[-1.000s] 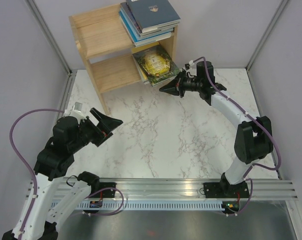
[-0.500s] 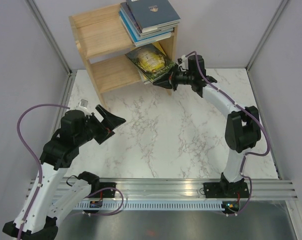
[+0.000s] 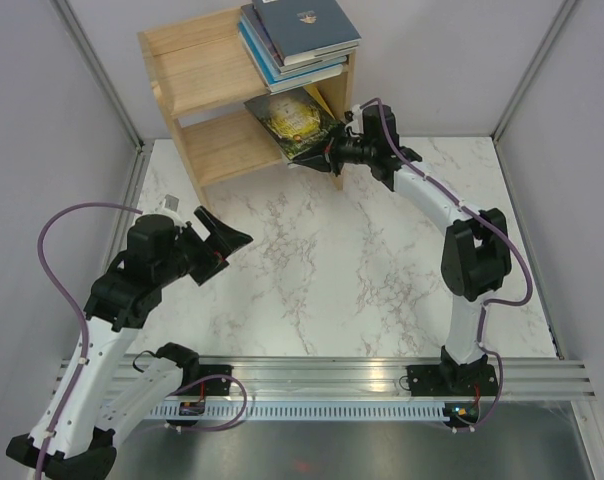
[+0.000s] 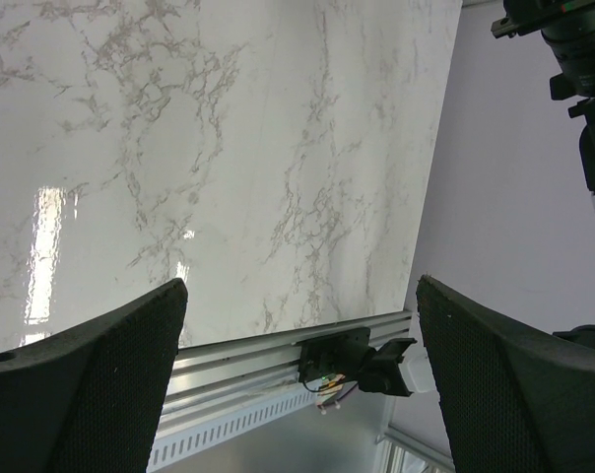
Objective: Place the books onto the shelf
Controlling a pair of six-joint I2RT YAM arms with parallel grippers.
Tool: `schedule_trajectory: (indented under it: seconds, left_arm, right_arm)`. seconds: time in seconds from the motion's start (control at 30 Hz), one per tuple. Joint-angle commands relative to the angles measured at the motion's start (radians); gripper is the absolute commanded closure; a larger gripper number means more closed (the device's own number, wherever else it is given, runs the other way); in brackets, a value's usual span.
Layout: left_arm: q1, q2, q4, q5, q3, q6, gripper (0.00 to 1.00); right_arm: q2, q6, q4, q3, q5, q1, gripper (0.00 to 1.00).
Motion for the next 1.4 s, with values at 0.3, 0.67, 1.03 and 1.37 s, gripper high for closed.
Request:
schedule_trajectory:
  seconds: [0.3, 0.67, 1.03, 1.37]
  left_arm:
    - [0.006, 0.008, 0.008, -0.036, 0.055, 0.054, 0.0]
    - [0.008, 0.017, 0.007, -0.03, 0.069, 0.087, 0.0]
    - [0.006, 0.201, -0.16, -0.341, 0.273, 0.388, 0.0]
    - [0.081, 0.5, 0.235, -0.242, -0.041, 0.699, 0.0]
  right_arm:
    - [-0.019, -0.047, 0.015, 0.046, 0.071, 0.013, 1.0]
    - [-0.413, -0.351, 0.007, -0.267, 0.144, 0.013, 0.9]
    - [-0.732, -0.673, -0.33, -0.401, 0.249, 0.015, 0.02]
    - [-0.953, -0.784, -0.658, -0.45, 0.635, 0.016, 0.02]
